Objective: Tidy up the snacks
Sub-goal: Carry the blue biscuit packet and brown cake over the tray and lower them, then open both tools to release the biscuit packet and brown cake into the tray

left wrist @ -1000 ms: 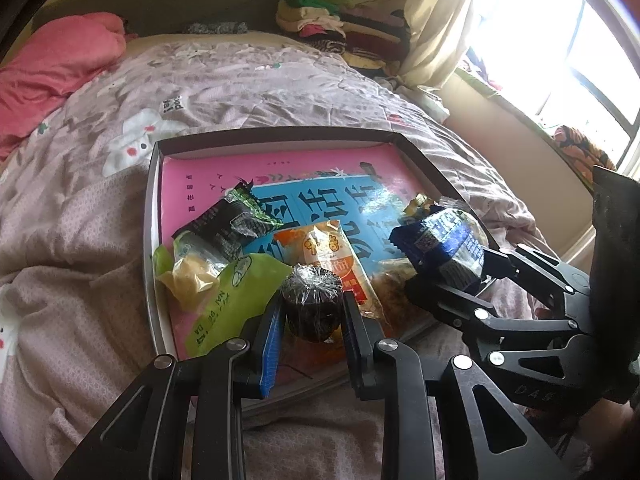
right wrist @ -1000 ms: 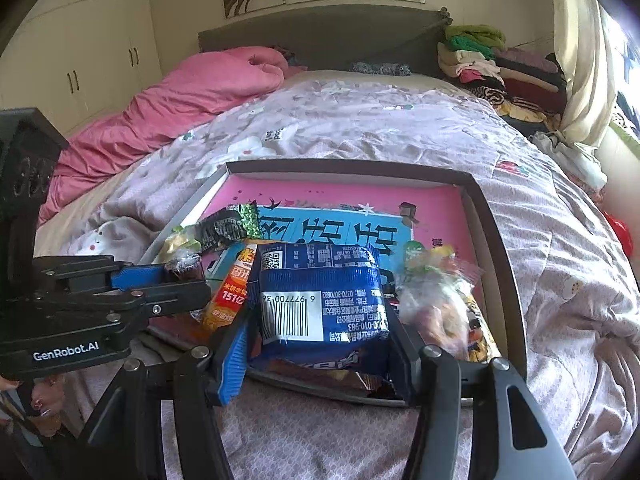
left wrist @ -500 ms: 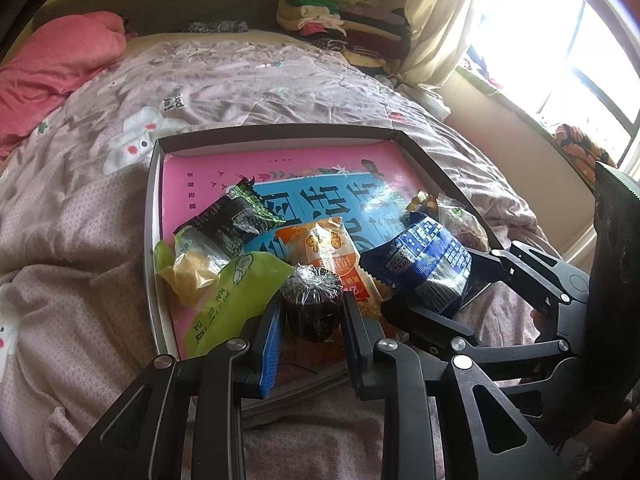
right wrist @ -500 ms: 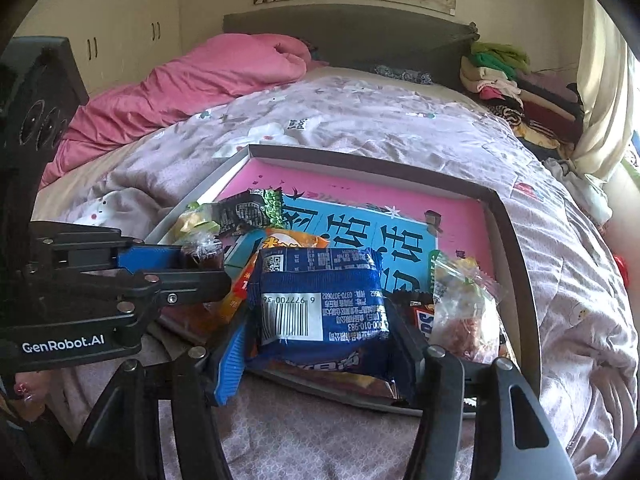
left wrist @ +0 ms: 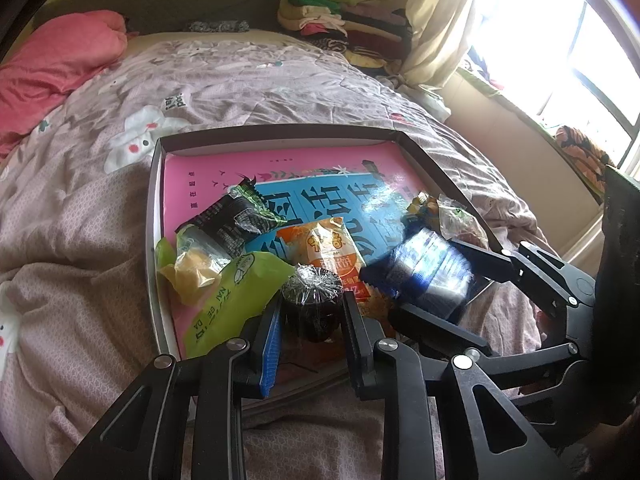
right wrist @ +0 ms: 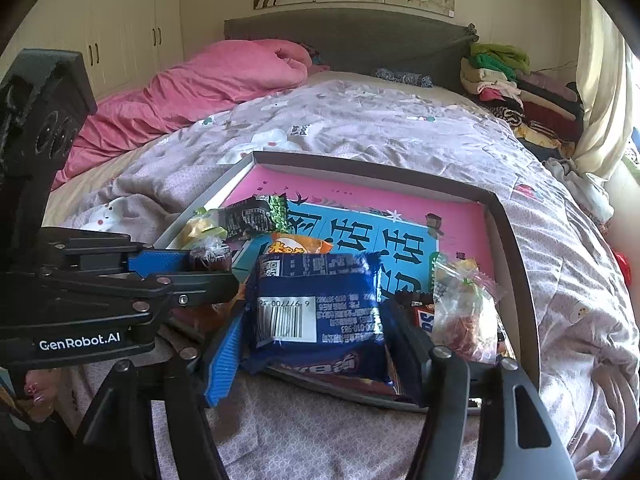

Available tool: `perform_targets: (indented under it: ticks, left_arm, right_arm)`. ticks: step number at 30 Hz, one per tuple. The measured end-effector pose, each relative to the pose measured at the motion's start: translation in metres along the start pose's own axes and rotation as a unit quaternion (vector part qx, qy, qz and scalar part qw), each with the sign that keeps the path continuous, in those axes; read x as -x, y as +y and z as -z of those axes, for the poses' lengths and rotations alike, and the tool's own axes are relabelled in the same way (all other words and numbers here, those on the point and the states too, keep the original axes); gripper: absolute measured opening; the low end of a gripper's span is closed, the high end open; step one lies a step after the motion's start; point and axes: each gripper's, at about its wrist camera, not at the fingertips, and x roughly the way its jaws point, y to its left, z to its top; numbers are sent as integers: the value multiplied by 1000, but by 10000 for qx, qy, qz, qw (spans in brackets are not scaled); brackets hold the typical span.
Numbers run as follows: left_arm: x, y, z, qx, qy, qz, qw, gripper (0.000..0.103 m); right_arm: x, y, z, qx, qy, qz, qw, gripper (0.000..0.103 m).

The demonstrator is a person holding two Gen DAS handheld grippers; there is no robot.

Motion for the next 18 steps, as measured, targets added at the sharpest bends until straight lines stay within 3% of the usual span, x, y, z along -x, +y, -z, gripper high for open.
perform_targets:
  ticks: [18]
  left_arm:
    - [1, 3, 0, 63, 15, 68, 10000, 28]
  right_arm:
    - [22, -6, 5, -67, -256, 149, 9995, 67]
